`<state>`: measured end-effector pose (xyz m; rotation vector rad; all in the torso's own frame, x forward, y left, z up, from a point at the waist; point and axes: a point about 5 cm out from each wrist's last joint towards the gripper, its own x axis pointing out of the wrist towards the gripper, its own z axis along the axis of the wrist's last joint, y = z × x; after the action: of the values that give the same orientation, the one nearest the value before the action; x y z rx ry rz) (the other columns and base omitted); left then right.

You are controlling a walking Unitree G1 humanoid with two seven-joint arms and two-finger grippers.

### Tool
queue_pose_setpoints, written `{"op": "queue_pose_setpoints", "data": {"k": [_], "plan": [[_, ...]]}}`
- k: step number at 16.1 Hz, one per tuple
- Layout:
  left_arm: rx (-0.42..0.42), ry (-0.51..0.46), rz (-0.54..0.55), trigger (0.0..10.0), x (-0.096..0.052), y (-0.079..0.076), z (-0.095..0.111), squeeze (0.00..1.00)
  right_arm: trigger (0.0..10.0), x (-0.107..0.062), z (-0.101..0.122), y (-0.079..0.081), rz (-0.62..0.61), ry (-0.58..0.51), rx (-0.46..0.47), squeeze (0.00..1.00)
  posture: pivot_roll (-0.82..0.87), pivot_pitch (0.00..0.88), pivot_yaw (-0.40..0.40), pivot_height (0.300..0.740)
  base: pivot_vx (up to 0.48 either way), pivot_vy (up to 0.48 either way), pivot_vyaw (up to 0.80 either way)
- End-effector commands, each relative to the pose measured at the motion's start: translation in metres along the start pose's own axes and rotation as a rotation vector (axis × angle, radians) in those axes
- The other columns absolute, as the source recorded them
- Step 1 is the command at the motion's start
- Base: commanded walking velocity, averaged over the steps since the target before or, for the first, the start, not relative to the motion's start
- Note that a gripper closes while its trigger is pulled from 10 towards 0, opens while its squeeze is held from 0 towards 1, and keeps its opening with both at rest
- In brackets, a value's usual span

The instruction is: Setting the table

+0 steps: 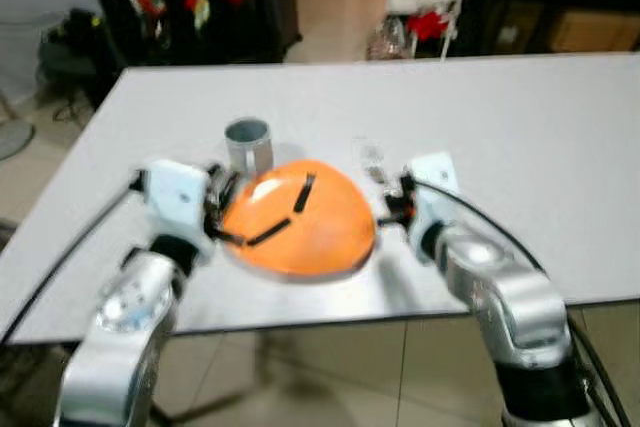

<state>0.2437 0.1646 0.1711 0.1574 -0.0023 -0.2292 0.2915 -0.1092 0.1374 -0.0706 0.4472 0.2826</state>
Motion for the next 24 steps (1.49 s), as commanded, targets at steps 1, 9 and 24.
{"op": "queue_pose_setpoints", "data": {"k": [1,9,24], "plan": [[0.016,0.011,0.014,10.0,-0.003,0.006,0.000,0.00,10.0,0.007,0.009,0.012,0.031,-0.020,-0.019,0.00,-0.05,0.000,0.017,0.740,0.000,0.000,0.00],[0.062,0.041,-0.160,10.0,-0.010,0.016,0.003,0.00,10.0,0.071,0.021,0.032,0.015,0.086,0.046,0.00,-0.03,0.031,0.026,0.740,0.000,0.000,0.00],[0.041,0.086,-0.319,10.0,-0.034,0.011,0.007,0.00,10.0,0.099,0.034,0.058,0.032,0.091,-0.052,0.00,0.00,0.092,0.007,0.740,0.000,0.000,0.00]]}}
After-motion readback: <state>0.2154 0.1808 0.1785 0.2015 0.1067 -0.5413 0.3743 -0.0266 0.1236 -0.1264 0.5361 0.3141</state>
